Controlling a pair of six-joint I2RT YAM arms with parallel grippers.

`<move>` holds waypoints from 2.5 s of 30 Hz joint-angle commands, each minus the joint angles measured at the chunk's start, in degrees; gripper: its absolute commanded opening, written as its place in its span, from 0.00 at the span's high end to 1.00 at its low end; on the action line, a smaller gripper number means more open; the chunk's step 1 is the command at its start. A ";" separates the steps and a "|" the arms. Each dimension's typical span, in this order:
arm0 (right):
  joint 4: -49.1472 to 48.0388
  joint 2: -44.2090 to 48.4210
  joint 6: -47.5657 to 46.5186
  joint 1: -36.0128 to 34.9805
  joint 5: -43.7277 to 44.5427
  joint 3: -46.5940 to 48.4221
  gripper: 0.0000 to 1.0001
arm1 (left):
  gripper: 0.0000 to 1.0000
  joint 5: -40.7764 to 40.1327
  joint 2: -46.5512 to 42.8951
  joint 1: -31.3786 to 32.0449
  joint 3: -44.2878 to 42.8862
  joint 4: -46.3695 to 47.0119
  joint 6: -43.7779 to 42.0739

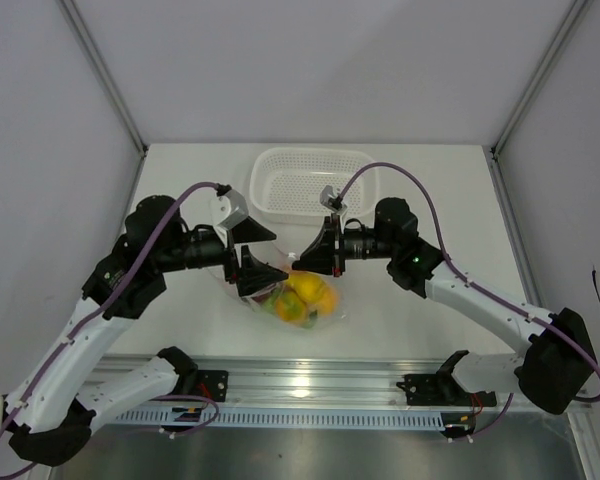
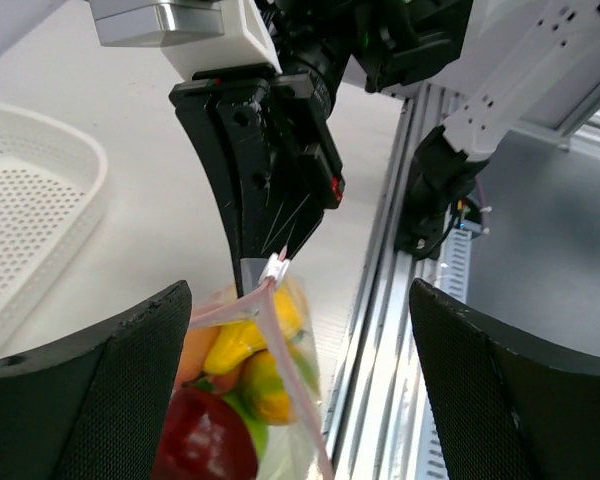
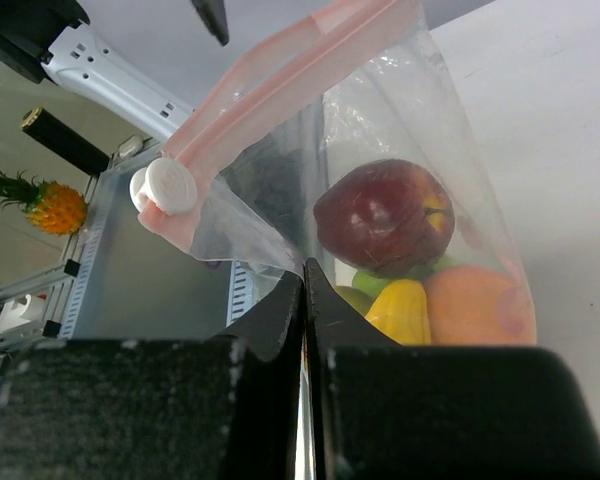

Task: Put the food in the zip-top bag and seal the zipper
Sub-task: Zip the zipper food storage bag at the center of the board.

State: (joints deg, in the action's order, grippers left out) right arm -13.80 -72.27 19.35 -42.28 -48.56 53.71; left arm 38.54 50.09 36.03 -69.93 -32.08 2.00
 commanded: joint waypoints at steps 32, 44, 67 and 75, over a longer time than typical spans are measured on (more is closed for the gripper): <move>1.75 2.84 -3.35 2.64 -6.37 3.32 1.00 | 0.99 -6.47 0.36 1.32 7.90 -4.66 -3.32; 12.75 -3.31 -10.30 2.82 -18.15 12.46 0.34 | 1.00 -4.80 2.91 1.23 0.41 -7.13 -3.67; 3.25 -11.23 -3.89 -1.40 -18.42 13.97 1.00 | 0.97 -4.61 3.35 1.23 1.38 -7.21 -3.05; 5.89 -8.24 -6.34 -2.28 -14.20 11.85 1.00 | 0.31 -4.88 0.98 1.23 0.68 -5.81 -2.44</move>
State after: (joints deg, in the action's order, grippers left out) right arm -6.66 -83.44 14.52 -43.97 -65.04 65.47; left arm 32.18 51.96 37.01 -66.61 -40.71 -1.06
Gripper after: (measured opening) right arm 0.002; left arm 0.656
